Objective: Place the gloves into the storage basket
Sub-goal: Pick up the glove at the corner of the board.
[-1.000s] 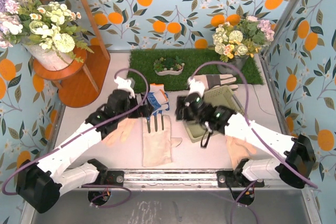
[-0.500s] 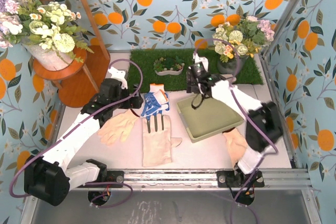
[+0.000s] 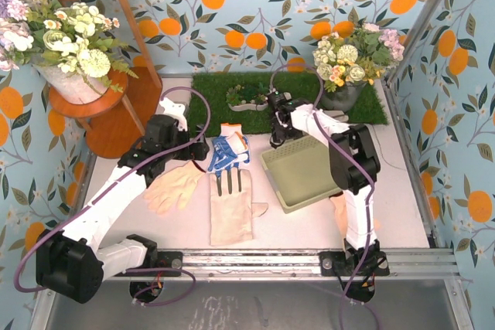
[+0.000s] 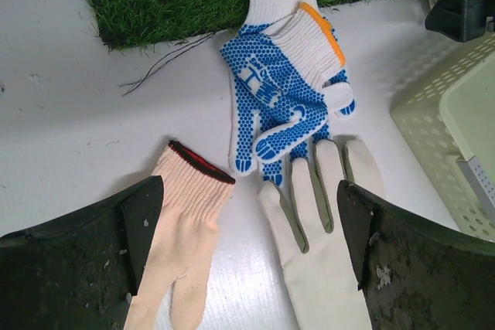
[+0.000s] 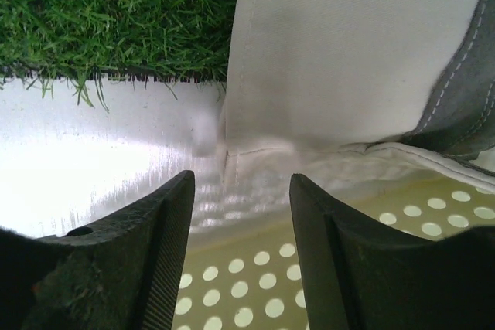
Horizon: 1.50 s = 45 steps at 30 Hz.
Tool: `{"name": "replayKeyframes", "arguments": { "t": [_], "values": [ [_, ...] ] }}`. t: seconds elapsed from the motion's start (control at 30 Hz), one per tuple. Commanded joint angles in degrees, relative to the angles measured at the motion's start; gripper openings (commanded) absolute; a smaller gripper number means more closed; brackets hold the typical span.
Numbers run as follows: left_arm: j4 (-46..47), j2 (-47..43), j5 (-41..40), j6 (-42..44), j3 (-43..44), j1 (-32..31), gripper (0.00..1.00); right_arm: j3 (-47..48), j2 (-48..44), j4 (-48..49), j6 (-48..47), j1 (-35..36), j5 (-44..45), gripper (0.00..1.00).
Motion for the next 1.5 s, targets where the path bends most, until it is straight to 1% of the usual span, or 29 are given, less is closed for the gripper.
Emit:
{"name": "replayKeyframes", "arguments": {
  "t": [0.0,0.2,0.27,0.4,0.5,0.6,0.63,0.83,1.03,1.17,1.3,1.47],
  "values": [
    [0.8,-1.4,1.6,0.6,1.7,0.4,0.97,4.4,1.7,-3.1,-0.1,-0.7,2.0,0.48],
    [0.4,-1.6,1.1,0.9,1.8,0.6,0.97,3.5,3.7,-1.7,0.3,-2.1,1.5,0.4],
    [0.6,-1.9,1.2,0.9,1.7,0.7,0.97,3.0,4.1,-0.7,0.0,-2.4,1.3,0.36],
    [0.6,-2.0,1.1,1.1,1.7,1.0,0.97,2.4,4.6,1.3,-1.4,-2.7,0.1,0.25],
    [0.7,-1.9,1.1,1.2,1.6,1.0,0.97,1.8,4.6,2.8,-2.5,-2.8,-0.2,0.14],
    [0.7,-1.9,1.1,1.2,1.6,1.3,0.97,0.8,3.5,3.8,-3.2,-2.8,-0.4,0.01],
    [0.7,-2.0,1.1,1.2,1.5,1.3,0.97,0.2,2.8,4.1,-3.2,-2.8,-0.4,0.0],
    [0.7,-1.9,1.1,1.2,1.3,1.5,0.97,-5.1,-7.4,7.7,-3.8,-2.5,-0.2,0.0],
    [0.8,-1.9,1.1,1.2,1.3,1.6,0.97,-7.1,-16.2,9.2,-5.0,-0.5,0.1,0.0],
    [1.0,-2.1,1.2,1.2,1.2,1.7,0.97,-7.6,-19.3,10.0,-5.1,-0.4,-1.2,0.0],
    [0.9,-2.0,1.4,1.2,1.2,1.7,0.97,-7.2,-19.9,9.0,-4.9,-0.4,-1.9,0.0],
    [2.5,-3.1,4.1,2.2,0.7,1.7,0.97,-7.8,-24.1,8.6,-4.4,0.2,-7.6,0.0]
  ]
}}
